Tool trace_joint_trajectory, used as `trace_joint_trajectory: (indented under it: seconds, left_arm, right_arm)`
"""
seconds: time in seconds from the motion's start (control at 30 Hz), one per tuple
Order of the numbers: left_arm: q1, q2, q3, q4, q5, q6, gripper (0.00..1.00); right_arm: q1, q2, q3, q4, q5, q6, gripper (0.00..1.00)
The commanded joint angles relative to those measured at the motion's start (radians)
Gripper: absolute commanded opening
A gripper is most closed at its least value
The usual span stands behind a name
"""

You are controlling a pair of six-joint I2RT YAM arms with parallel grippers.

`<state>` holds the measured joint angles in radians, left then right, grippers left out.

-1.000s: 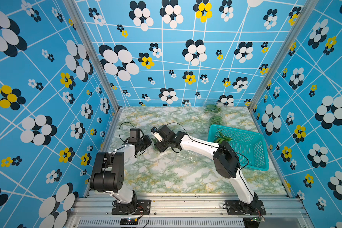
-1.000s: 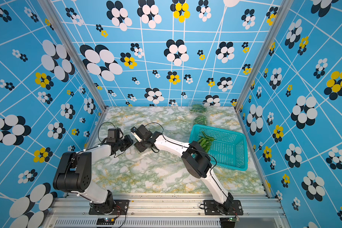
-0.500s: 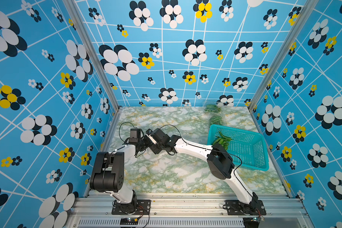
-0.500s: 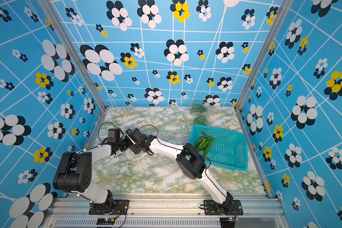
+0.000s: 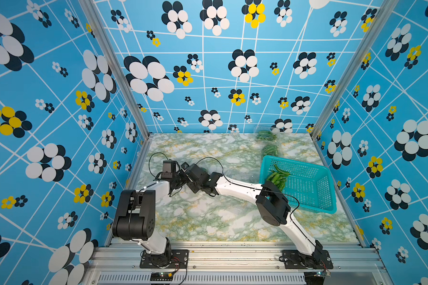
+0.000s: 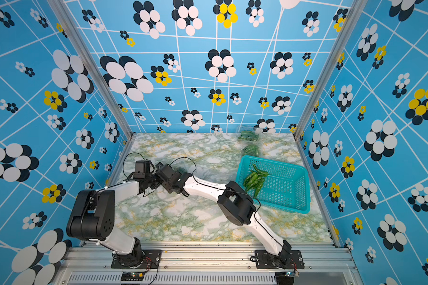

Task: Take small green peppers out of containers
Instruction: Open the packing box at the center of the board.

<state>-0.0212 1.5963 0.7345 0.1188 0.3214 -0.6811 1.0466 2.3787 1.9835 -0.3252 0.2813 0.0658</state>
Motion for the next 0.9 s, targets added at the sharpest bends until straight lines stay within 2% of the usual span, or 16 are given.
trace_joint_trajectory:
  seconds: [0.0, 0.1, 0.27, 0.3, 0.53, 0.87]
  left_arm:
    - [-0.007, 0.007, 0.021, -0.008, 0.009, 0.020, 0.08]
    - [-0.007, 0.007, 0.022, -0.008, 0.010, 0.020, 0.08]
    - [-0.007, 0.009, 0.022, -0.010, 0.008, 0.021, 0.08]
    - [-0.007, 0.008, 0.022, -0.010, 0.007, 0.021, 0.08]
    - [-0.007, 0.011, 0.022, -0.012, 0.007, 0.025, 0.08]
    - [-0.007, 0.024, 0.026, -0.013, 0.007, 0.032, 0.08]
  right_arm:
    - [-0.008, 0.063, 0.010, -0.045, 0.035, 0.013, 0.35]
    - [-0.009, 0.068, -0.006, -0.038, 0.033, 0.017, 0.26]
    - [-0.008, 0.058, -0.020, -0.029, 0.032, 0.008, 0.02]
    - [-0.008, 0.053, -0.021, -0.029, 0.037, 0.005, 0.00]
    - [-0.032, 0.012, -0.001, -0.043, 0.123, -0.035, 0.00]
    - [-0.142, -0.041, 0.018, -0.064, 0.131, -0.094, 0.00]
